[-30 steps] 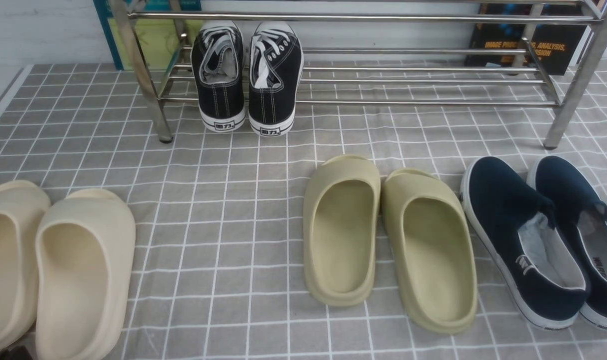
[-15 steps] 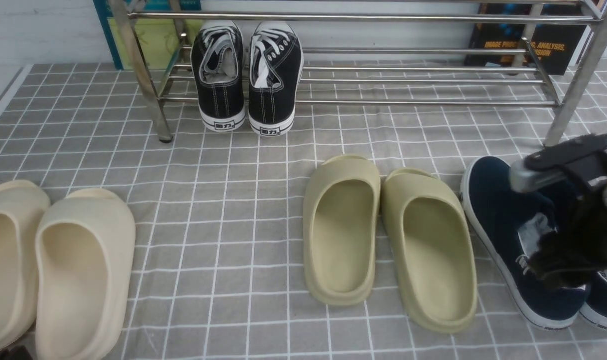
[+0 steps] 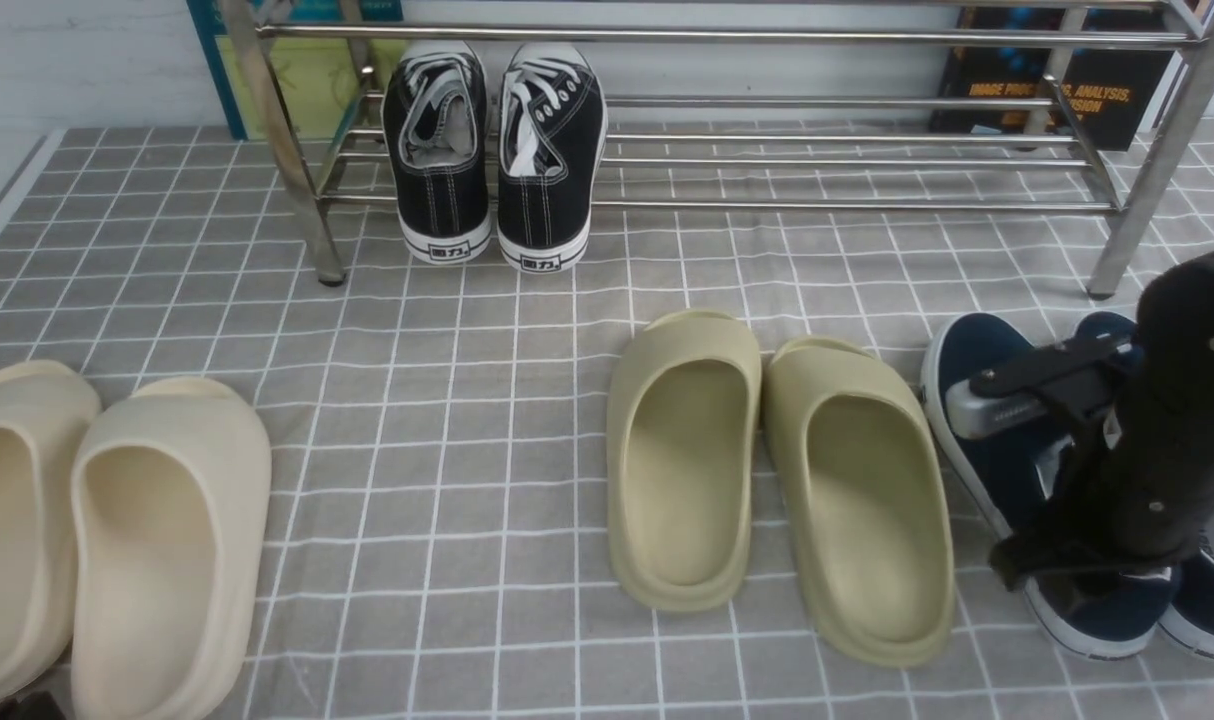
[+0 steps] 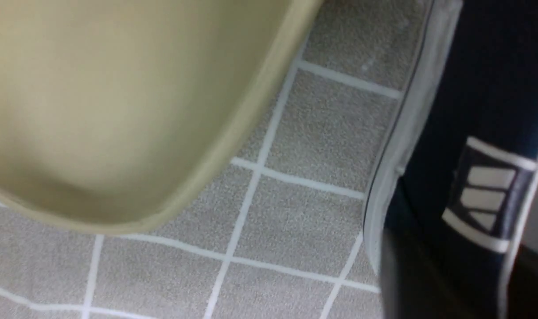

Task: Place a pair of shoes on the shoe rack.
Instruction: Use the right arm to grab the shoe closest to it, then use the right arm to put a shoe into the shoe rack

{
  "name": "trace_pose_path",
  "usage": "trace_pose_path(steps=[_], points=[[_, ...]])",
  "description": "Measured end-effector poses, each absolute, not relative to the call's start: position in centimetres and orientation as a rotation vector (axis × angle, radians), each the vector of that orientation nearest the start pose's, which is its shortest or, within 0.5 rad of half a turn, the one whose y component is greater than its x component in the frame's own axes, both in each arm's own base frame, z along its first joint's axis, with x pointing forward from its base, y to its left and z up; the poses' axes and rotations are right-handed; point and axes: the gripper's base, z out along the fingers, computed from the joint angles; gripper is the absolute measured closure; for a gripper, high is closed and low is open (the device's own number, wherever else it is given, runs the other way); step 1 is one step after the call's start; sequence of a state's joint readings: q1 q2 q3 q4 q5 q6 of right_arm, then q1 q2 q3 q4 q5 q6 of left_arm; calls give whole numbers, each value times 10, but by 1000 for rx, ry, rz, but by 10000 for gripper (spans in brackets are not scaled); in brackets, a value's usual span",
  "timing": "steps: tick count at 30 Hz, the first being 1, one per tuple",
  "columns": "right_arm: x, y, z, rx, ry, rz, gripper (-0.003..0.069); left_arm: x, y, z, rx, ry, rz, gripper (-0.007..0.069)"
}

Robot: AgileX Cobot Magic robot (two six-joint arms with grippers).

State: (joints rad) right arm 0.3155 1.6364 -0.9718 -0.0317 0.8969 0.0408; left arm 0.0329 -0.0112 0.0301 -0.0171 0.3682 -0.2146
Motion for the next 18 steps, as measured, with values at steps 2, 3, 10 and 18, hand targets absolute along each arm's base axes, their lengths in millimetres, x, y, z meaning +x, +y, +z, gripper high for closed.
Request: trace_pose_path(steps=[2, 3, 10, 18], points=[[276, 88, 198, -444, 3019, -9, 561, 53, 1, 171, -242, 1857, -142, 512], [278, 90, 206, -453, 3026, -1, 616, 53, 1, 171, -242, 1857, -142, 512], [293, 101, 265, -524, 2964, 108, 615, 53, 1, 171, -242, 1857, -142, 512], [335, 117, 297, -561, 2825, 142, 615, 53, 1, 171, -242, 1857, -142, 512]])
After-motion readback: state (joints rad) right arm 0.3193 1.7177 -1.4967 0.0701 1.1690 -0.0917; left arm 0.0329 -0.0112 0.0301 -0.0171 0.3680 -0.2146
